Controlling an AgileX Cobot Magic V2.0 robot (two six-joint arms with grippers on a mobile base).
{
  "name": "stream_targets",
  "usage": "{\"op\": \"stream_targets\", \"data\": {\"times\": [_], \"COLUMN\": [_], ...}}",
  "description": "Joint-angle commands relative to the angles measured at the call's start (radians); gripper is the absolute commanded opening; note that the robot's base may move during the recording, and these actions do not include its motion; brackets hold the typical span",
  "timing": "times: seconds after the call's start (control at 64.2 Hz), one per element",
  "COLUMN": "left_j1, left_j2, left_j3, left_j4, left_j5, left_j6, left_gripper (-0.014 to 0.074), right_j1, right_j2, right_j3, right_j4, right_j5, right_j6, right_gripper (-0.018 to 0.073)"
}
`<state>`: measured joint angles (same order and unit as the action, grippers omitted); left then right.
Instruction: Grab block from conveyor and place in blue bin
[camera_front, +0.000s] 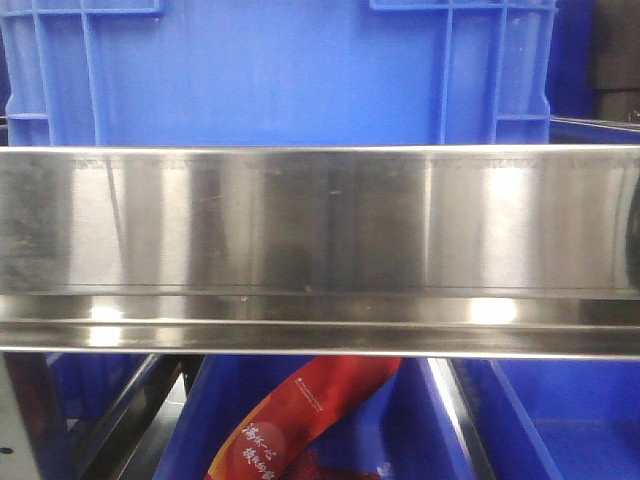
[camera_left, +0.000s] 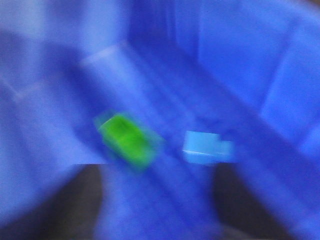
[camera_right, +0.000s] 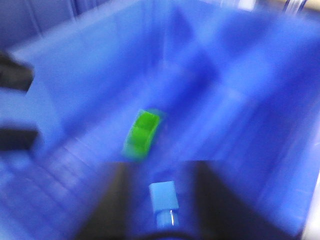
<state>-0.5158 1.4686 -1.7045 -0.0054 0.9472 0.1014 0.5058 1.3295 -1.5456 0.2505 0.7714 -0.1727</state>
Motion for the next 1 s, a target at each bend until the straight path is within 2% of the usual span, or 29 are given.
{"op": "stream_targets", "data": {"times": [0.0, 0.062, 0.171, 0.296, 0.483, 0.701, 0.981], "left_j1": [-0.005, -0.005, -0.005, -0.005, -0.005, -0.005, -0.005], "left_j2": [-0.069, -0.119, -0.225, -0.355, -0.617, -0.879, -1.069], "left_j3": [-0.004, 0.022, 0.110, 0.254, 0.579, 0.943, 1.238], "left_j4": [-0.008, 0.005, 0.014, 0.014, 0.012, 0.005, 0.005], "left_j5": [0.013, 0.015, -0.003, -0.084, -0.293, -0.481, -0.709], "left_j6": [-0.001, -0.001, -0.001, -0.009, -0.010, -0.033, -0.033], "left_gripper": [0.0001, -0.0112, -0.0111, -0.0111, -0.0111, -0.0111, -0.0111], "right_j1": [0.003, 0.003, 0.003, 0.003, 0.003, 0.003, 0.003], "right_j2": [-0.074, -0.121, -0.232, -0.380, -0.613, -0.820, -0.934], "right_j3": [0.017, 0.043, 0.137, 0.289, 0.540, 0.797, 0.992], "right_j4": [-0.004, -0.008, -0.015, -0.024, -0.048, -0.054, -0.054], "right_j5": [-0.012, -0.023, -0.069, -0.150, -0.250, -0.293, -0.370], "right_j6": [-0.003, -0.003, -0.003, -0.003, -0.003, -0.003, -0.003], "right_gripper": [-0.0167, -0.0154, -0.0154, -0.0154, -0.0154, -0.0154, -0.0154]}}
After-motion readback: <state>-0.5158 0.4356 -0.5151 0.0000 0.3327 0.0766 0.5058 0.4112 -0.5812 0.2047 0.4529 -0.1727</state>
